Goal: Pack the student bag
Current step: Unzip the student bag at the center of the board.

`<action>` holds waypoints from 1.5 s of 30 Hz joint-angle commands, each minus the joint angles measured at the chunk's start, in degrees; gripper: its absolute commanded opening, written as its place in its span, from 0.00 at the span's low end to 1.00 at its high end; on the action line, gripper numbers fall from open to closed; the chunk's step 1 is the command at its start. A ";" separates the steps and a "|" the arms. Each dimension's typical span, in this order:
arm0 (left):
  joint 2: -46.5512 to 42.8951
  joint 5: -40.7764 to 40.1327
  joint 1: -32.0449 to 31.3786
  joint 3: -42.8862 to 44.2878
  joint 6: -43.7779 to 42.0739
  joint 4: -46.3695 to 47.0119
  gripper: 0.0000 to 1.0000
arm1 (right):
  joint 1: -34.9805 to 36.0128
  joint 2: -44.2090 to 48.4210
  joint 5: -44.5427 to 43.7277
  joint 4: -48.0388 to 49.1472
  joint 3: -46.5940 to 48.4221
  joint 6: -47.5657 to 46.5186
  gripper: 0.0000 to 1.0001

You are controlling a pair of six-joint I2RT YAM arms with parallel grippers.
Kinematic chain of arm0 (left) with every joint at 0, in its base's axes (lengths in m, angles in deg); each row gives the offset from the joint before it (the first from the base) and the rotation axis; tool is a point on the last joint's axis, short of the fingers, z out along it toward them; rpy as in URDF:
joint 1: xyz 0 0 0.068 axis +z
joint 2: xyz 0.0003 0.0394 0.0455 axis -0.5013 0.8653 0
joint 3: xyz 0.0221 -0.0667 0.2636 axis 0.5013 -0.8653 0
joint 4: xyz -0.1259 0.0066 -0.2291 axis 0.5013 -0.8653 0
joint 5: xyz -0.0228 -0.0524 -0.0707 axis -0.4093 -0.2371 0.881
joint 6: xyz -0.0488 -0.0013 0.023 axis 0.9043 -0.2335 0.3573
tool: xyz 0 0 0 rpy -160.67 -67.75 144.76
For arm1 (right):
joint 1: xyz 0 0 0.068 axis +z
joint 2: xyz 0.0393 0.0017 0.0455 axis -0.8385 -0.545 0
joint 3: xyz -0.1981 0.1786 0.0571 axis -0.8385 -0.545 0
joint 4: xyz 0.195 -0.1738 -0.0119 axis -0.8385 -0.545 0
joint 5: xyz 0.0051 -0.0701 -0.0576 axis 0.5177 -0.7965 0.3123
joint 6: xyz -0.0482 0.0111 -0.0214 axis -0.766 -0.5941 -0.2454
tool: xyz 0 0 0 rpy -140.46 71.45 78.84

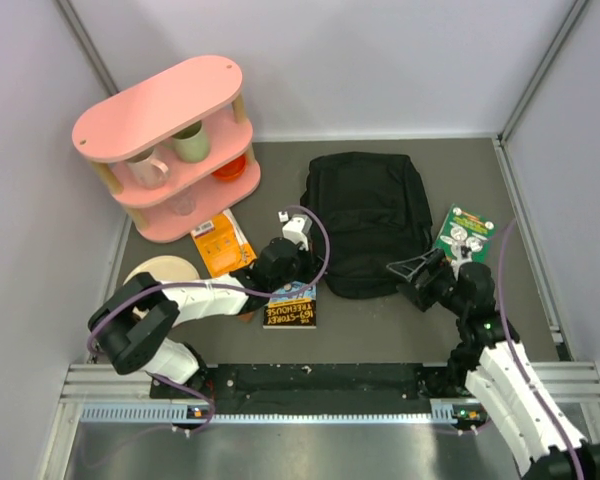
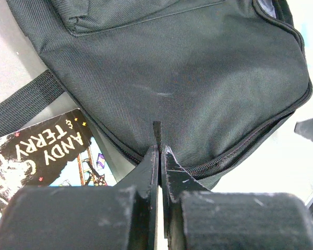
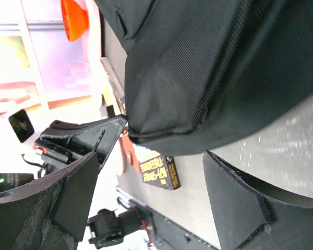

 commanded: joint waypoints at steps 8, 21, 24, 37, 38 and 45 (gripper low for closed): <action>1.18 2.50 -0.06 -0.77 1.20 8.46 0.00 | 22.64 14.80 -23.35 -5.43 -6.45 32.85 0.80; 0.65 2.50 -0.24 -1.47 0.84 8.20 0.00 | 32.96 -20.62 -31.21 25.08 0.48 38.68 0.71; 0.65 2.50 -0.15 -1.82 0.93 8.37 0.00 | 34.01 -21.33 -32.18 23.51 1.72 38.50 0.71; -0.05 4.35 -0.24 -1.47 0.23 7.94 0.00 | 34.72 -24.23 -33.68 19.98 3.47 39.03 0.62; -0.22 4.09 -0.24 -1.38 0.14 7.94 0.00 | 34.72 -24.67 -33.06 21.03 3.74 38.68 0.62; -1.02 4.35 -0.15 -1.12 0.14 7.41 0.00 | 35.07 -30.03 -31.48 26.21 4.53 37.27 0.41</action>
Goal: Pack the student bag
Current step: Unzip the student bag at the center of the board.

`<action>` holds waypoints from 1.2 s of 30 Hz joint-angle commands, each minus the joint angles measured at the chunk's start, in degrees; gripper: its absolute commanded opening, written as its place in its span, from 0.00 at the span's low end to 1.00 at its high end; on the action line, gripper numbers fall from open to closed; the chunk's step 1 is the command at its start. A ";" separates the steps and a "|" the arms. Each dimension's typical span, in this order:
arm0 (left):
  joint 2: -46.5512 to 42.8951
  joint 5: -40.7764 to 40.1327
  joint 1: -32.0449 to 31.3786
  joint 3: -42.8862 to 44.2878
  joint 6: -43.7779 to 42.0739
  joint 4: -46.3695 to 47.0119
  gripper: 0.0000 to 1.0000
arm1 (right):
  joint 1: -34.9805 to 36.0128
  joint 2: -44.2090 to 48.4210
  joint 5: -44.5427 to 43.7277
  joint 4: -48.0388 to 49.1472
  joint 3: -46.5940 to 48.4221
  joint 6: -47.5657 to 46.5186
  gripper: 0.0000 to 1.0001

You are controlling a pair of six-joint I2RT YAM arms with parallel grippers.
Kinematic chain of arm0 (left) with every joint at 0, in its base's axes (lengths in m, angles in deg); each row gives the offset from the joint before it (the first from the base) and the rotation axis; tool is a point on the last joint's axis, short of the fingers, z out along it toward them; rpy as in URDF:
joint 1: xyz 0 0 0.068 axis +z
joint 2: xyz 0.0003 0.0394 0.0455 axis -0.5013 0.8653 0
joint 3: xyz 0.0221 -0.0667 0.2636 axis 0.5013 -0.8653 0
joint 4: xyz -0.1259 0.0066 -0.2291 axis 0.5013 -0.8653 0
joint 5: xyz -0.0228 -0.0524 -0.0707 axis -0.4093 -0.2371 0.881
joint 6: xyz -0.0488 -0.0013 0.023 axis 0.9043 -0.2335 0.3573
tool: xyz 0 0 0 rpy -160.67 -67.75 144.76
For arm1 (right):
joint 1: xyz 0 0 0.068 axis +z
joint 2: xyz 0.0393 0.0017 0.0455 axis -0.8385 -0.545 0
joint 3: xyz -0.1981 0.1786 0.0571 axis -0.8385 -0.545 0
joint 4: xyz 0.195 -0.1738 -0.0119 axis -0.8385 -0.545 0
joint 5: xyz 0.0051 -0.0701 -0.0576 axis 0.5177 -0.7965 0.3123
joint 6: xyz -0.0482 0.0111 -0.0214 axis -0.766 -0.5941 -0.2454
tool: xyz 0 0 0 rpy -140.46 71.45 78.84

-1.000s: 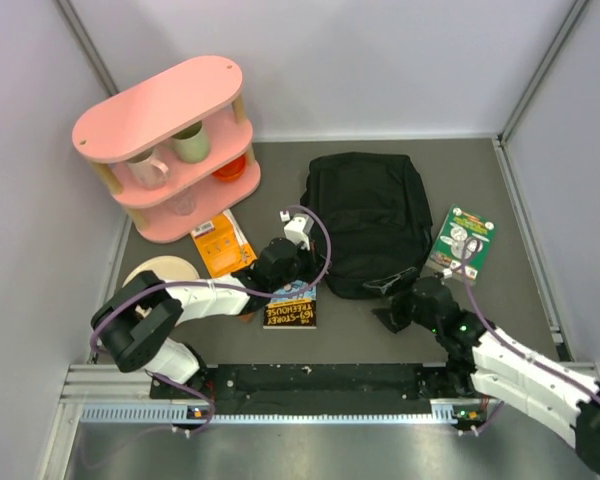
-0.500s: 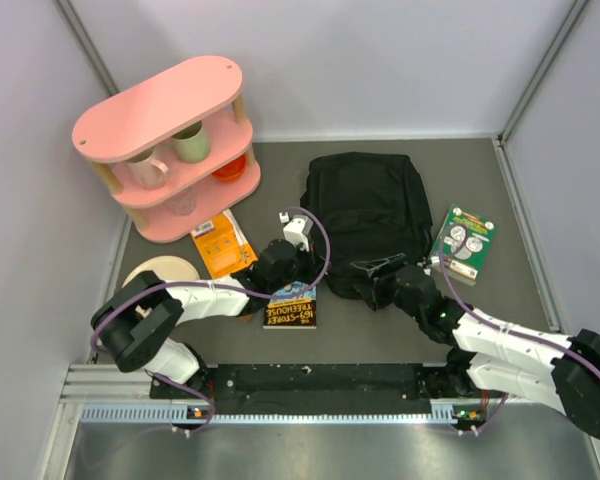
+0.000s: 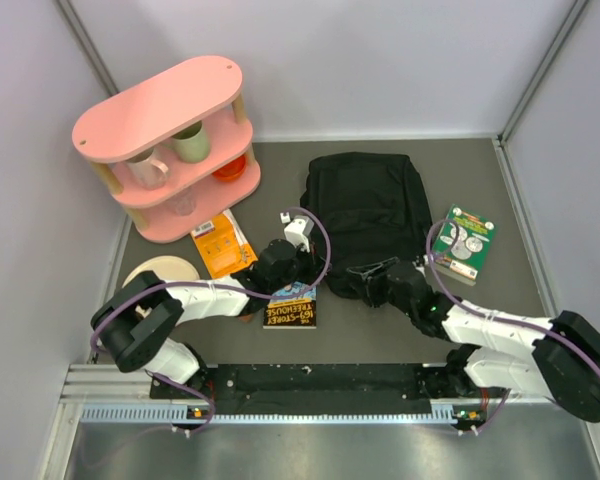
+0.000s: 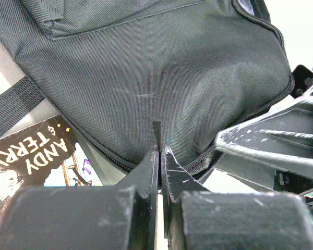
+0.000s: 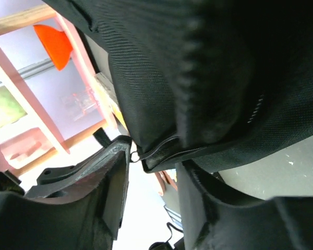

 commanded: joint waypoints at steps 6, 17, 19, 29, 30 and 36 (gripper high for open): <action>-3.45 0.72 -0.22 0.57 -0.52 0.89 0.00 | 2.05 -4.69 0.61 6.27 3.10 -2.60 0.00; -6.26 -12.18 0.92 0.22 -5.78 -6.93 0.00 | 0.30 14.10 -7.30 -8.91 -1.47 -12.70 0.00; -6.00 -12.03 2.23 -0.49 -5.88 -6.32 0.00 | -1.46 19.11 -5.90 -10.86 -2.70 -14.20 0.00; -1.78 -10.36 9.36 1.80 -5.62 -4.47 0.00 | -5.07 27.74 0.26 -16.49 -7.71 -14.65 0.00; -1.17 -11.23 9.53 1.71 -5.27 -4.47 0.00 | -5.16 28.26 0.26 -16.58 -7.98 -14.38 0.00; 2.34 -11.24 12.70 2.67 -3.95 -3.25 0.00 | -5.33 29.50 0.26 -17.02 -8.24 -14.56 0.00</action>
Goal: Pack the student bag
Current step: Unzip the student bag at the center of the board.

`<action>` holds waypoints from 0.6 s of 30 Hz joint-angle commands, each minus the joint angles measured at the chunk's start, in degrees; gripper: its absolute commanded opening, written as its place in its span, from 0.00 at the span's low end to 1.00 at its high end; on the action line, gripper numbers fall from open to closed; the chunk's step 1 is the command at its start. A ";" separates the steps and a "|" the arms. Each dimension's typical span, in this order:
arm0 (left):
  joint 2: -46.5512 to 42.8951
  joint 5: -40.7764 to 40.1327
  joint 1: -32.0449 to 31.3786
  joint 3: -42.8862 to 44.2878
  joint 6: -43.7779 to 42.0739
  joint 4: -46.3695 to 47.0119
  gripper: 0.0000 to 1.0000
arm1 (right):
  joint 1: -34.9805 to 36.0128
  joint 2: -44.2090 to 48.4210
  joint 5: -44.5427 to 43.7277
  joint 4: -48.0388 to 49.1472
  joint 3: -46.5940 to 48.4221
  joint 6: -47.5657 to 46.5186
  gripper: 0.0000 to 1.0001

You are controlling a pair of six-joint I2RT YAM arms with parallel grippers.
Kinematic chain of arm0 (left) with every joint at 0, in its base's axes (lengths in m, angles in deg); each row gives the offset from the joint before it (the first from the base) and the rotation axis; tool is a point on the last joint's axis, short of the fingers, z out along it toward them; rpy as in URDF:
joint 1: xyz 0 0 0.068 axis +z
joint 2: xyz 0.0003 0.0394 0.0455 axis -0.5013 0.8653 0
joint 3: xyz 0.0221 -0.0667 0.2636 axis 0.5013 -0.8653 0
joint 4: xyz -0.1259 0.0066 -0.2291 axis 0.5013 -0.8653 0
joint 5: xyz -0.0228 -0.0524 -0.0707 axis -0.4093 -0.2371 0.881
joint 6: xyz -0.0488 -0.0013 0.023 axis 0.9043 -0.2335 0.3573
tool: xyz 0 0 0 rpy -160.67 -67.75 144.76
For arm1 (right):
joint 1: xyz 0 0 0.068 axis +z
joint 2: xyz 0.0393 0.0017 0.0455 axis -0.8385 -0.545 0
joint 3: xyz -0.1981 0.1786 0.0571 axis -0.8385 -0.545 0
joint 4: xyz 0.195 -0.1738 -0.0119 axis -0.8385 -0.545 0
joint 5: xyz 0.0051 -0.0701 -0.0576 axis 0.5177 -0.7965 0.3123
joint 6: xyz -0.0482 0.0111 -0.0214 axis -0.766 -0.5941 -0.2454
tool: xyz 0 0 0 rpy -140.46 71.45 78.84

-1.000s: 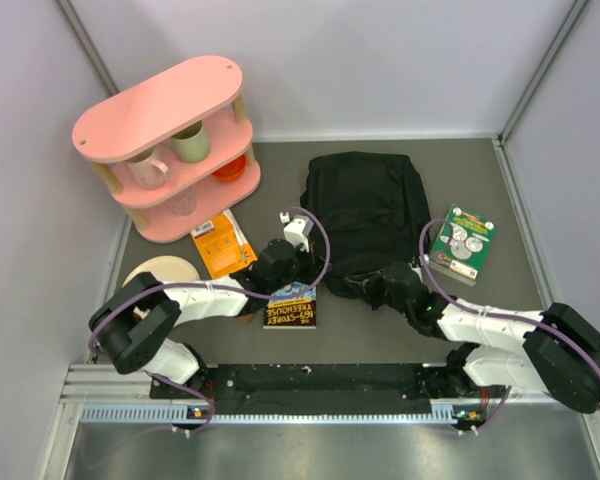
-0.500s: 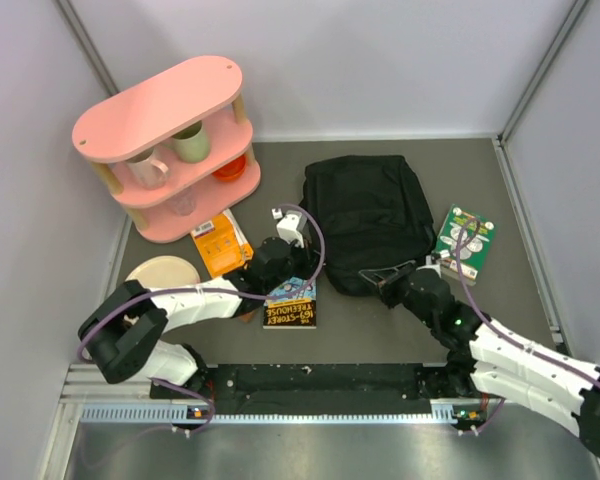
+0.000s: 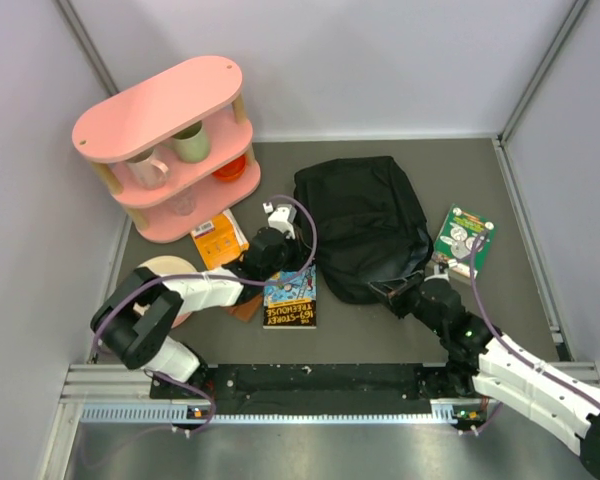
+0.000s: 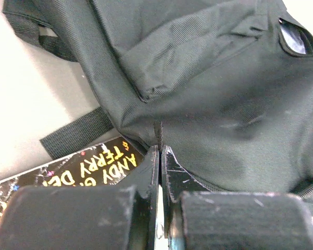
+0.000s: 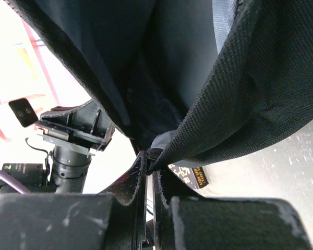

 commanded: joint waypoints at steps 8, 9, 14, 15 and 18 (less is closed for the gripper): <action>4.55 -5.10 7.88 5.84 -3.25 -1.98 0.00 | -1.01 -0.36 -0.92 -1.78 -0.20 -2.63 0.00; 4.64 -4.75 8.06 6.28 -3.34 -2.24 0.00 | -1.27 -1.15 -0.39 -0.99 -0.29 -3.24 0.00; 2.53 -2.99 8.94 8.48 -4.13 -6.63 0.53 | -1.27 -5.89 2.42 8.14 -0.82 -5.88 0.13; 0.96 -2.55 8.94 8.65 -4.22 -7.42 0.60 | -1.27 -7.21 2.69 10.25 -0.38 -6.06 0.17; -3.16 -2.99 9.03 9.71 -4.48 -11.81 0.78 | -1.36 -11.61 1.55 12.11 1.98 -7.45 0.41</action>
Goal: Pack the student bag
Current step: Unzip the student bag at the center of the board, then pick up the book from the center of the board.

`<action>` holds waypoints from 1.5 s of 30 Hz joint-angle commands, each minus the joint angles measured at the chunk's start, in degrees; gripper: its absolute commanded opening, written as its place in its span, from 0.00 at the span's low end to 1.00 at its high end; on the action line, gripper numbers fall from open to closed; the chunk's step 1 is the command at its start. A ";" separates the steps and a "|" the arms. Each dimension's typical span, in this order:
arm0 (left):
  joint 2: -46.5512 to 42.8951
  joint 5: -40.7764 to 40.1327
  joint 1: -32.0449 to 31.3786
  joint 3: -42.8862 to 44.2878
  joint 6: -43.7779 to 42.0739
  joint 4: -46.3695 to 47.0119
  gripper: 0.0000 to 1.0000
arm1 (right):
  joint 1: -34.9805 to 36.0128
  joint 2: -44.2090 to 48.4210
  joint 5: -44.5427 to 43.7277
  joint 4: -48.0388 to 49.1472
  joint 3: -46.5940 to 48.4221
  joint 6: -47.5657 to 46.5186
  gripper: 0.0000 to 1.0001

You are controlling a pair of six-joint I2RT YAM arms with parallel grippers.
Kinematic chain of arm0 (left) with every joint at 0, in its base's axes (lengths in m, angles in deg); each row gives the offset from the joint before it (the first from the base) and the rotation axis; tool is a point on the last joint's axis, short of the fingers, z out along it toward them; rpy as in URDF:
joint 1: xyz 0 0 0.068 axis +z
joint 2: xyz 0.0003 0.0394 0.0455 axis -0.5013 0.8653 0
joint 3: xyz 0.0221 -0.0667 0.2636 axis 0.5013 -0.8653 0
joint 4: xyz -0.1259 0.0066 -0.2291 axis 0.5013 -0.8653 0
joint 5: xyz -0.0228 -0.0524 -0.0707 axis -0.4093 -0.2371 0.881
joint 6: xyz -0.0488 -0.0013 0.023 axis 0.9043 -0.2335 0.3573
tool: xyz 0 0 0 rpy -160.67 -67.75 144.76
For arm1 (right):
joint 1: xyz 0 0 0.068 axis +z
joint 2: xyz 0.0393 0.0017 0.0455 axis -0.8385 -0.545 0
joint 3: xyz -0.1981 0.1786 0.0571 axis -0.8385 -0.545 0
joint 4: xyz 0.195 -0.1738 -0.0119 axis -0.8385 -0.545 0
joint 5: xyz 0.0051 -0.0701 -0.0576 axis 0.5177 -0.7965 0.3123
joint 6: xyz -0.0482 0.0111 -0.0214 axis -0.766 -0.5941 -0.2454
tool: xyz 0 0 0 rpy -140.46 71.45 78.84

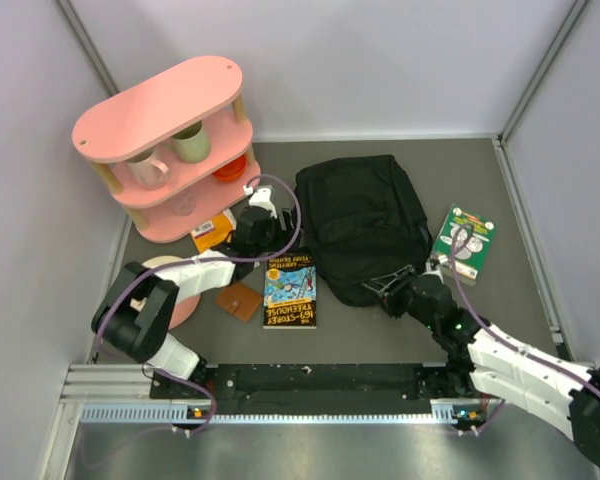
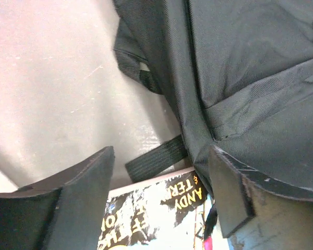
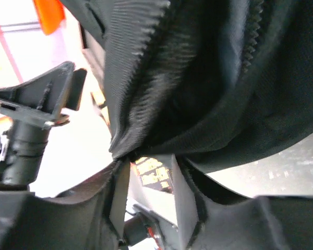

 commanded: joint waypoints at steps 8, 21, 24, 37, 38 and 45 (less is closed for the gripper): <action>-18.43 -0.91 0.13 0.22 -1.57 -15.30 0.87 | -2.08 -10.49 5.21 -4.12 18.81 -27.73 0.79; -31.00 -5.21 0.13 -11.21 1.41 -25.16 0.87 | -0.06 -7.24 29.30 -12.33 21.99 -46.58 0.83; -31.97 -5.21 0.13 -11.65 1.24 -26.38 0.88 | 0.20 -8.55 29.14 -9.17 22.08 -44.83 0.82; -30.48 -3.81 0.13 -12.27 2.11 -28.85 0.89 | 6.26 -23.05 28.87 -3.26 27.00 -42.80 0.82; -30.04 -3.63 0.22 -12.27 2.20 -28.76 0.89 | 7.66 -24.28 28.35 -2.82 27.43 -42.36 0.83; -26.00 0.94 0.13 -13.59 3.96 -24.37 0.89 | 9.69 -35.18 23.42 2.87 26.65 -33.66 0.78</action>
